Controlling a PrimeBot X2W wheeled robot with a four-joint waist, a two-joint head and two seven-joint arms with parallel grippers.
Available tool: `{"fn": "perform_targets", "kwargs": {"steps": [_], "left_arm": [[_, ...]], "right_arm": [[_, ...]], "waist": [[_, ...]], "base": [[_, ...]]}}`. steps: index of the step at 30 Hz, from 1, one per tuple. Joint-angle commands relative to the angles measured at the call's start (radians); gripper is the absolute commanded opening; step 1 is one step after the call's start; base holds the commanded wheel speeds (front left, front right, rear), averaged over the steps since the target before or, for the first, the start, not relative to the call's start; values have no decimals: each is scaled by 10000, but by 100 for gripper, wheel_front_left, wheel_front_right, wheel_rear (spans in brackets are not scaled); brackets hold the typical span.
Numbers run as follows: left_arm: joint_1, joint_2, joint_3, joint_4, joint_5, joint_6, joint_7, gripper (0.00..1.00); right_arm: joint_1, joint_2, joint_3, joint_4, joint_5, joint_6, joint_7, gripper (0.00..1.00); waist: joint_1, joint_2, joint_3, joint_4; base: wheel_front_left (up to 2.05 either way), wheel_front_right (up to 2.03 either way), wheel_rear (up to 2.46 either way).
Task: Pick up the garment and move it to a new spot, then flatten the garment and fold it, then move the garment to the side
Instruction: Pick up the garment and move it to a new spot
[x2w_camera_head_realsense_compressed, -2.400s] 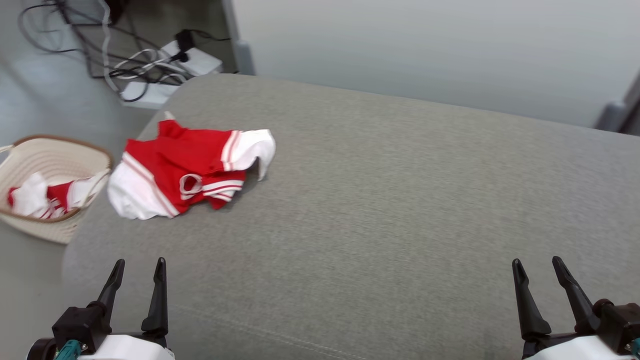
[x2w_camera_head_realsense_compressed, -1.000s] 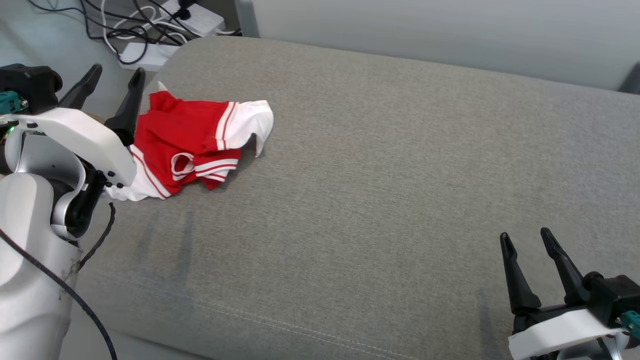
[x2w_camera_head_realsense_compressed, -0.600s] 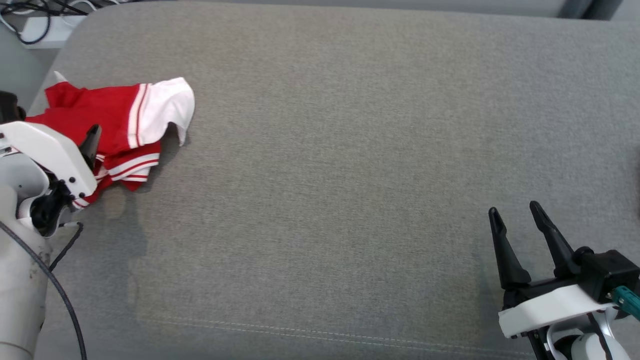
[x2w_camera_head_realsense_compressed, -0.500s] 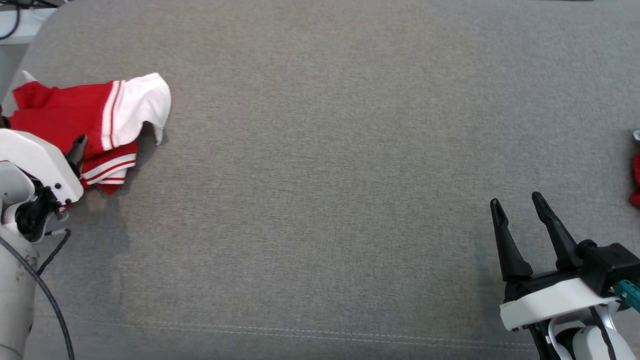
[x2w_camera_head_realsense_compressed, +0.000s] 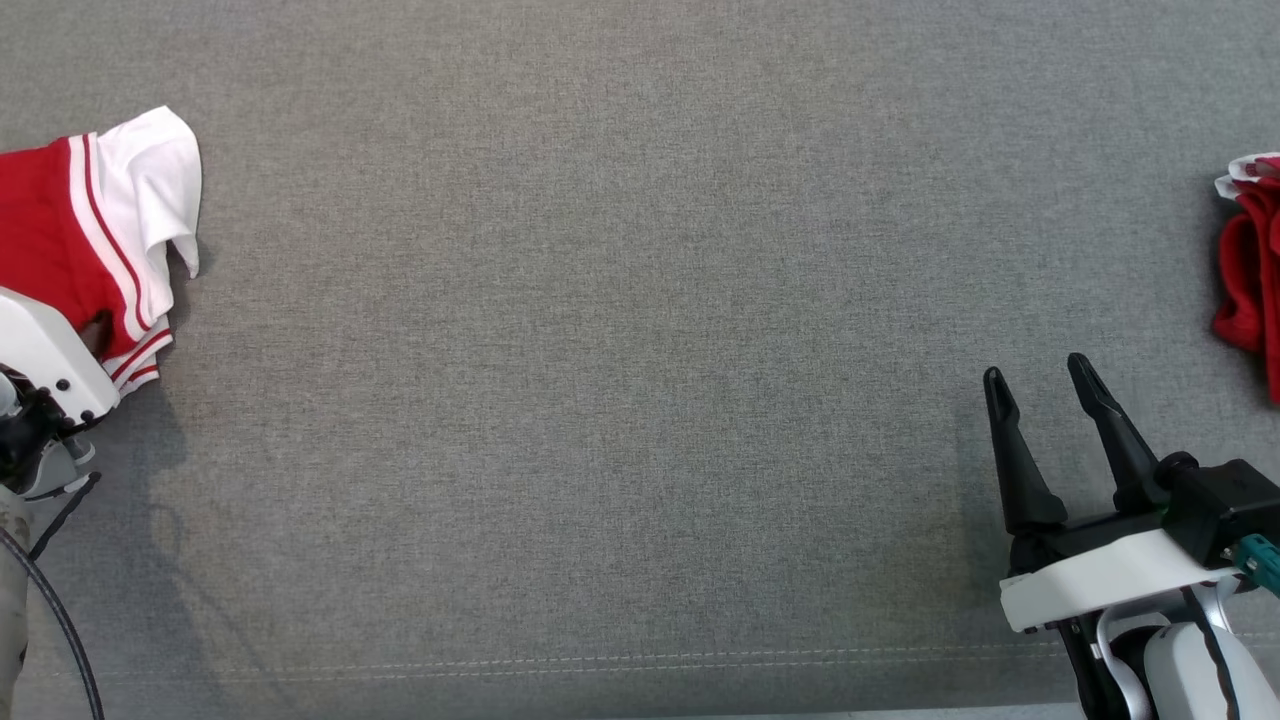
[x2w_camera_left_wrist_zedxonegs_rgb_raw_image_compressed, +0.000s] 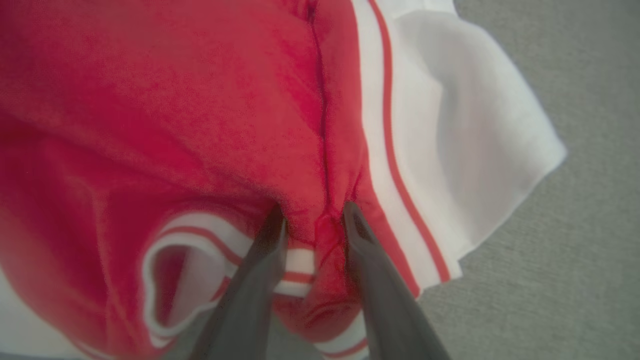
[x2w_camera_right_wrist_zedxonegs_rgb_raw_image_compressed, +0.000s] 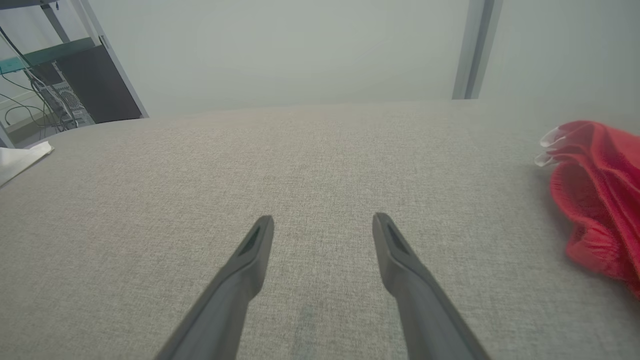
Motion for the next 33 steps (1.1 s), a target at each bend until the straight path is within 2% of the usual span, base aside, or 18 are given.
{"fn": "perform_targets", "kwargs": {"steps": [1, 10, 16, 25, 33], "left_arm": [[-346, 605, 179, -103, 0, -55, -113, 0], [-862, 789, -251, -1051, 257, -245, -1334, 0], [-674, 405, -745, -2207, 327, -286, -2115, 0], [741, -1470, -2129, -5134, -261, -297, -3077, 0], [1265, -3214, -3914, -5264, -70, -298, -2937, 0]], "right_arm": [[-180, -52, 228, -222, 95, 0, -152, 100], [-103, 77, 75, -139, 135, 0, -228, 100], [-25, 122, -45, -111, 147, 0, -190, 100], [149, 88, -569, -341, 48, 0, -47, 100], [211, 142, -864, -669, -23, 0, 98, 100]], "waist": [[0, 0, -8, 13], [0, 0, -396, 314], [0, 0, -731, 444], [0, 0, -1109, 40], [0, 0, -1107, -1225]], "base": [[0, 0, 0], [0, 0, 0], [0, 0, 0], [0, 0, 0], [0, 0, 0]]}}
